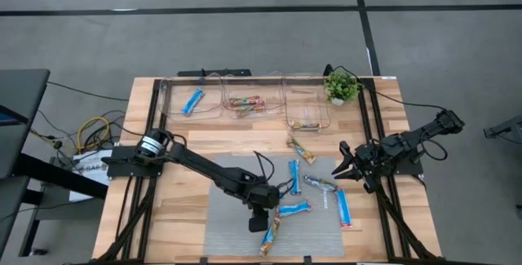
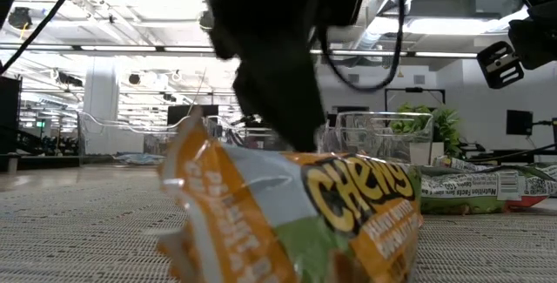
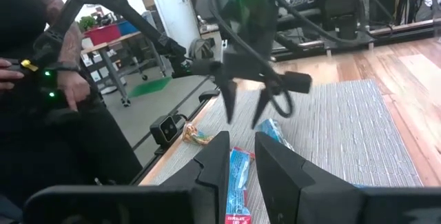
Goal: Pick and place Granola Bars by type
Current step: Put the yellow granola bar into the right transparent bin
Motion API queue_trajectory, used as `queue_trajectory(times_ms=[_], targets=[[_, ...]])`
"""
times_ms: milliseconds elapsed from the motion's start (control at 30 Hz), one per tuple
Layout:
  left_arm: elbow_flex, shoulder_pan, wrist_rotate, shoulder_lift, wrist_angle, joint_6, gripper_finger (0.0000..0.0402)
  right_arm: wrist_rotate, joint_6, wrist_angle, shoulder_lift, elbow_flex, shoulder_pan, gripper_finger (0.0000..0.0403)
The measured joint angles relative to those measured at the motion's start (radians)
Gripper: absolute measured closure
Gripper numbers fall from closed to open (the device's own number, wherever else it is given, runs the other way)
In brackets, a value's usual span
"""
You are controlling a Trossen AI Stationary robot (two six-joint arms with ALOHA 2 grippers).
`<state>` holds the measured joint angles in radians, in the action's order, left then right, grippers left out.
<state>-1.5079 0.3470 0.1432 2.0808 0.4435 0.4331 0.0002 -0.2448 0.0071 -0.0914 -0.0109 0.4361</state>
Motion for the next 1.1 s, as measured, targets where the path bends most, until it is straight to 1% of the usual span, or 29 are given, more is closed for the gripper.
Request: queue_trajectory(times_ms=[67,133,200,333,400,567,800,1100], targets=[[-0.034,-0.003,0.018,0.0,0.024,-0.02,0.0209,0.0,0.0,0.0,0.0,0.0,0.0,0.0341],[-0.054,-0.007,0.01,0.0,0.055,-0.034,0.0205,0.0,0.0,0.0,0.0,0.0,0.0,0.0341],[-0.063,-0.019,-0.023,0.0,0.102,-0.047,0.0203,0.0,0.0,0.0,0.0,0.0,0.0,0.0341],[-0.064,-0.046,-0.121,0.0,0.184,-0.046,0.0203,0.0,0.0,0.0,0.0,0.0,0.0,0.0341],[-0.064,-0.055,-0.142,0.0,0.199,-0.046,0.0203,0.0,0.0,0.0,0.0,0.0,0.0,0.0341],[-0.064,-0.06,-0.124,0.0,0.196,-0.045,0.0203,0.0,0.0,0.0,0.0,0.0,0.0,0.0341],[-0.039,-0.06,-0.126,0.0,0.189,-0.043,0.0203,0.0,0.0,0.0,0.0,0.0,0.0,0.0341],[0.015,-0.058,-0.125,0.0,0.115,-0.03,0.0203,0.0,0.0,0.0,0.0,0.0,0.0,0.0341]])
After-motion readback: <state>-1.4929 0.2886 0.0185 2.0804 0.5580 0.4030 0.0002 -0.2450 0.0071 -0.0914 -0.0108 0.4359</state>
